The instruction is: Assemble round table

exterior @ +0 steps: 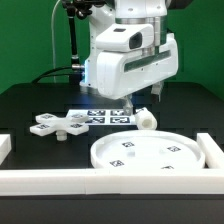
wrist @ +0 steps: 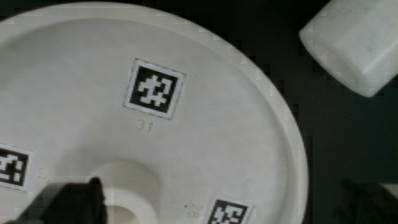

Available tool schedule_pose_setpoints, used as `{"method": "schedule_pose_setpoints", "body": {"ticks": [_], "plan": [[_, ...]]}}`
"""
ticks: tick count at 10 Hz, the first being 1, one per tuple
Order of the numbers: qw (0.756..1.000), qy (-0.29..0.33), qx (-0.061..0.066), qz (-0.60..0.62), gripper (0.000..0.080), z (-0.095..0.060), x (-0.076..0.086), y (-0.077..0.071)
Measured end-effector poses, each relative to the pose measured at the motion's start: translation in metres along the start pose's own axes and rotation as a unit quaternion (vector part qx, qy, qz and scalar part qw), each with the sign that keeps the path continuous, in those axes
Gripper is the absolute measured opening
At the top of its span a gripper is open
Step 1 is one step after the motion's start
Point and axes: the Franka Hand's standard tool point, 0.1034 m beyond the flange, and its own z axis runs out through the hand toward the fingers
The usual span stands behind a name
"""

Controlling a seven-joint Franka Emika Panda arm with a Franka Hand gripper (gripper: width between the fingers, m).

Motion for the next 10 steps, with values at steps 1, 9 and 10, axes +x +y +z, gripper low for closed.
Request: {"method": "schedule_pose_setpoints", "body": {"ticks": [1,9,10], "plan": [[0.999,0.003,0.002,0.053,0.0649,0.001,-0.002,0.001],[0.935,-0.014,0.020,0.354,0.0649,0.019,-0.017,-0.021],[0.935,-0.015,0.020,0.354,0.0649,0.019,-0.017,-0.021]]}}
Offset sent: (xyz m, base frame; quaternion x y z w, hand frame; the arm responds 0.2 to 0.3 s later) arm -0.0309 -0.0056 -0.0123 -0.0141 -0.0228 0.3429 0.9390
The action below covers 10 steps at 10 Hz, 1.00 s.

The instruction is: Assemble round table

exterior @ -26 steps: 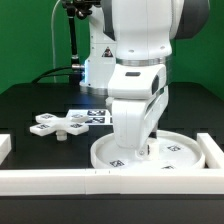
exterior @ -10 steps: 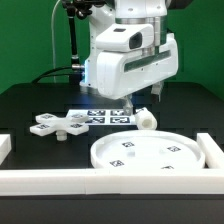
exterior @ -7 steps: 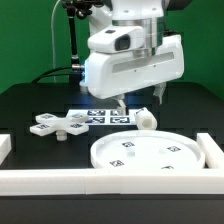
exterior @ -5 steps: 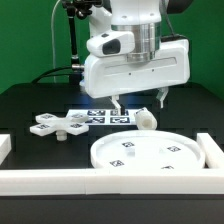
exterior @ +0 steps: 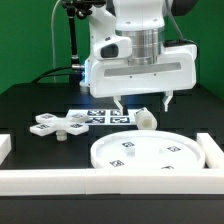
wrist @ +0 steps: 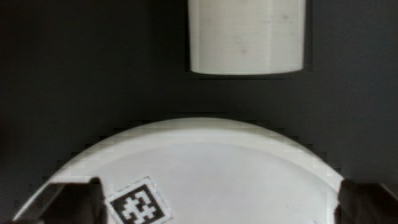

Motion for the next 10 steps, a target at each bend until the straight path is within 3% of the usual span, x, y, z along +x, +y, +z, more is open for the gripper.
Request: {"method": "schedule_pose_setpoints", "body": {"ticks": [2,7,9,10], "plan": [[0.998,-0.067,0.004,0.007,0.0649,0.007,-0.010,-0.002],[0.975,-0.220,0.020,0.005,0.0649,0.017,-0.010,-0.009],[0.951,-0.309,0.010,0.011,0.0649,0.016,-0.021,-0.014],[0.942,-0.335,-0.005,0.015,0.0649,0.019,-0.020,-0.015]]}}
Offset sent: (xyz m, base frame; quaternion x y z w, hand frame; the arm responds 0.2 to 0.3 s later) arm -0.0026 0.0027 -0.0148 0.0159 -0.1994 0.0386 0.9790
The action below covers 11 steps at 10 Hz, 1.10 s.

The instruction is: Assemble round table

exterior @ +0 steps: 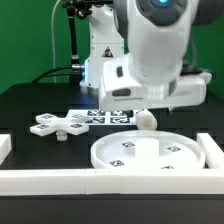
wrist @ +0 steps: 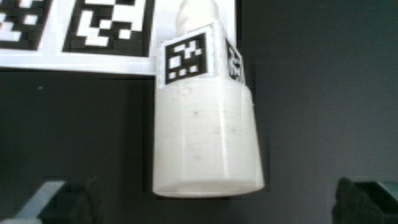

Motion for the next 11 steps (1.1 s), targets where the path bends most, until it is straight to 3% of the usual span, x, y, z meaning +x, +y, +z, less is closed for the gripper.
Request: {"method": "schedule_pose_setpoints", "body": {"ticks": [3,5,9,10,11], "plan": [[0.994,-0.107,-0.002,-0.001,0.0649,0.010,-0.001,0.005],[0.988,-0.154,0.003,-0.015,0.0649,0.020,0.006,0.005],[0.990,-0.137,0.006,-0.027,0.0649,0.029,0.017,0.005],[0.990,-0.136,0.006,-0.028,0.0527,0.029,0.016,0.005],[0.990,-0.136,0.006,-0.028,0.0527,0.029,0.016,0.005]]}}
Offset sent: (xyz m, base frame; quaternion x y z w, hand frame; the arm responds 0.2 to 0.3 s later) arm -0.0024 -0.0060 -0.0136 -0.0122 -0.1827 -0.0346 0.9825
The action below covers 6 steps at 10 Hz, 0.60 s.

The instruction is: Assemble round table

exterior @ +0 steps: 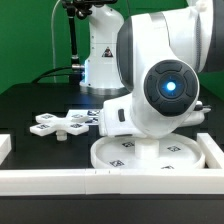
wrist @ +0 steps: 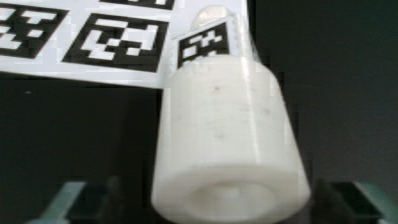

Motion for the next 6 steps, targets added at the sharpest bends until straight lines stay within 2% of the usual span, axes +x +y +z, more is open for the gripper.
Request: {"method": "schedule_pose_setpoints", "body": {"ticks": [1,4,6], "plan": [[1.000,0.000,0.000,0.000,0.0396,0.0000,0.0000,-0.0003],[1.000,0.000,0.001,-0.004,0.0399,-0.0010,-0.0005,-0.0009],[1.000,0.002,0.003,-0.028,0.0399,-0.0093,-0.0045,-0.0010]]}}
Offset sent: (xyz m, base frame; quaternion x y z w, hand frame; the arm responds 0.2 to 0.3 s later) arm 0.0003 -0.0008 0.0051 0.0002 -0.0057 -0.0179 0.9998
